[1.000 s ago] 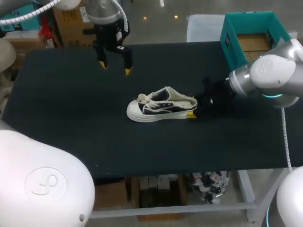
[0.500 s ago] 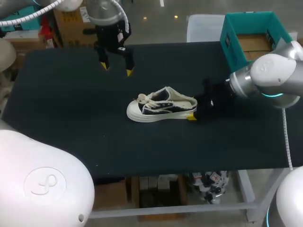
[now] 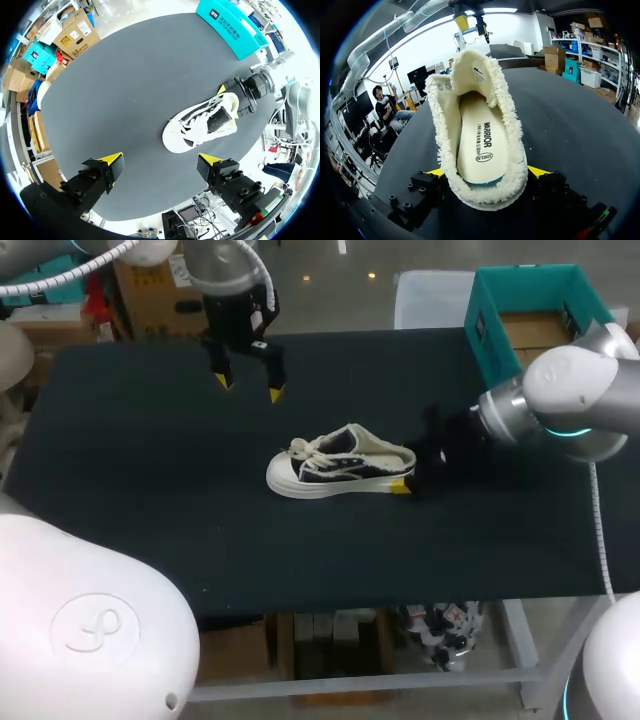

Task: Open the shoe tongue, take the insole out of the shoe, put the insole back into the shoe, and pack the shoe into the shoebox

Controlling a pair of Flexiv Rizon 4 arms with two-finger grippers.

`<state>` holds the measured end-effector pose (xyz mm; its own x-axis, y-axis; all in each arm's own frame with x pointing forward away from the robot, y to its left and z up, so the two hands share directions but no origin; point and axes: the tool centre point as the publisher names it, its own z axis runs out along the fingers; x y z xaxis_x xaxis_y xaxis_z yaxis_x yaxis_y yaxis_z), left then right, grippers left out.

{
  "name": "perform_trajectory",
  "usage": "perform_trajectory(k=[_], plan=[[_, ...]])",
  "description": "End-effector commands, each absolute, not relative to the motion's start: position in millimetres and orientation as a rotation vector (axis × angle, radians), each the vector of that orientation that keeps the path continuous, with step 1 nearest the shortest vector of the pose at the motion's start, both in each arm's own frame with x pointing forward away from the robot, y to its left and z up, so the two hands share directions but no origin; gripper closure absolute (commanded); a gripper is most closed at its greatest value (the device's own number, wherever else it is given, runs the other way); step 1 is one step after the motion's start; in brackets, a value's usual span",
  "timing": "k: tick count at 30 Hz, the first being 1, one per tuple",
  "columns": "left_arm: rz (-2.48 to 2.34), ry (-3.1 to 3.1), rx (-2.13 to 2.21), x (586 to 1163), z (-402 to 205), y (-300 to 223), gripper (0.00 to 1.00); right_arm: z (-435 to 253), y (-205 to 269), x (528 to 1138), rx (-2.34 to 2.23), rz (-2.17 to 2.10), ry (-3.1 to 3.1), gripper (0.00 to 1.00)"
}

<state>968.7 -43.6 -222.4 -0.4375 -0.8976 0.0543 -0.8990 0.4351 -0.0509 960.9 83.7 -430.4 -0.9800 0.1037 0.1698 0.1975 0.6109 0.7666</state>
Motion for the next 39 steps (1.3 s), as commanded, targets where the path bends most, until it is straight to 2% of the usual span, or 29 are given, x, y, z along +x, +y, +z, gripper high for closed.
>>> perform_trajectory(k=[1, 14, 22, 25, 35, 39], plan=[[0.11, -2.645, 1.658, 968.4, -224.7, -45.3, 0.0, -445.0, 91.2, 963.5, -0.238, -1.322, -2.699, 1.0], [0.123, -2.608, 1.664, 966.1, -217.7, -59.6, 0.0, -447.0, 87.8, 956.8, -0.246, -1.355, -2.683, 1.0], [-0.01, -2.556, 1.787, 969.9, -218.2, -94.2, 0.0, -447.0, 87.8, 956.8, -0.246, -1.355, -2.683, 1.0], [-0.092, -2.598, 1.712, 972.9, -217.8, -105.8, 0.0, -447.0, 87.8, 956.8, -0.246, -1.355, -2.683, 1.0], [-0.092, -2.598, 1.712, 972.9, -217.8, -105.8, 0.0, -447.0, 87.8, 956.8, -0.246, -1.355, -2.683, 1.0], [-0.085, -2.45, 2.041, 976.0, -222.2, -125.8, 0.0, -447.0, 87.8, 956.8, -0.246, -1.355, -2.683, 1.0]])
